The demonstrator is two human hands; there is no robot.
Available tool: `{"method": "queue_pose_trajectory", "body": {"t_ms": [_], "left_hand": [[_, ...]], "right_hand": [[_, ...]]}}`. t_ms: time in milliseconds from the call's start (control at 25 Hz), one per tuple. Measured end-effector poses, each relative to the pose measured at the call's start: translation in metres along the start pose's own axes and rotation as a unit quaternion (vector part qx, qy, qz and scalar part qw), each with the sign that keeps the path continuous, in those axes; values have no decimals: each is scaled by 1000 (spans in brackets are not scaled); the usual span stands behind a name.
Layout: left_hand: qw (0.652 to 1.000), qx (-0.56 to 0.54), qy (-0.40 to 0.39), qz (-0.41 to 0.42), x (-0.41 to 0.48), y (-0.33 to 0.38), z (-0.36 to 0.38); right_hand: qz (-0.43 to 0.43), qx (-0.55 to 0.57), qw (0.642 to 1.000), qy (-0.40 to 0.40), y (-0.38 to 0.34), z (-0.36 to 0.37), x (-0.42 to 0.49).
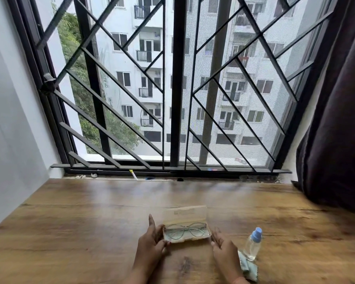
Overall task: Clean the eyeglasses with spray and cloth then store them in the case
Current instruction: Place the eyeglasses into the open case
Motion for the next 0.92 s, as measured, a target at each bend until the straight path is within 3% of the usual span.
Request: {"method": "queue_pose_trajectory", "body": {"t_ms": [280,400,560,760,920], "left_hand": [[983,-21,178,33,-28,25,-33],[964,-24,264,13,-40,22,-55],[935,-7,355,-12,-52,16,-78],[911,30,409,-44,-61,17,-89],[912,35,405,-53,-63,21,-85]], "right_hand": [[4,-11,1000,12,9,7,0],[-30,-21,999,40,1,6,-9],[-105,-121,982,104,-17,8,-23],[-156,-182,964,120,-22,16,-26],[-154,-182,966,103,-21,18,-26]]}}
Point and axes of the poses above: each hand's wrist, its own x-axis towards the middle knuckle, its own z-axis out of the palm, y = z × x, the point moved 8 cm from there along x, towards the middle knuckle, and after that the axes turned 10 degrees about -x, right-handed, at the moved point
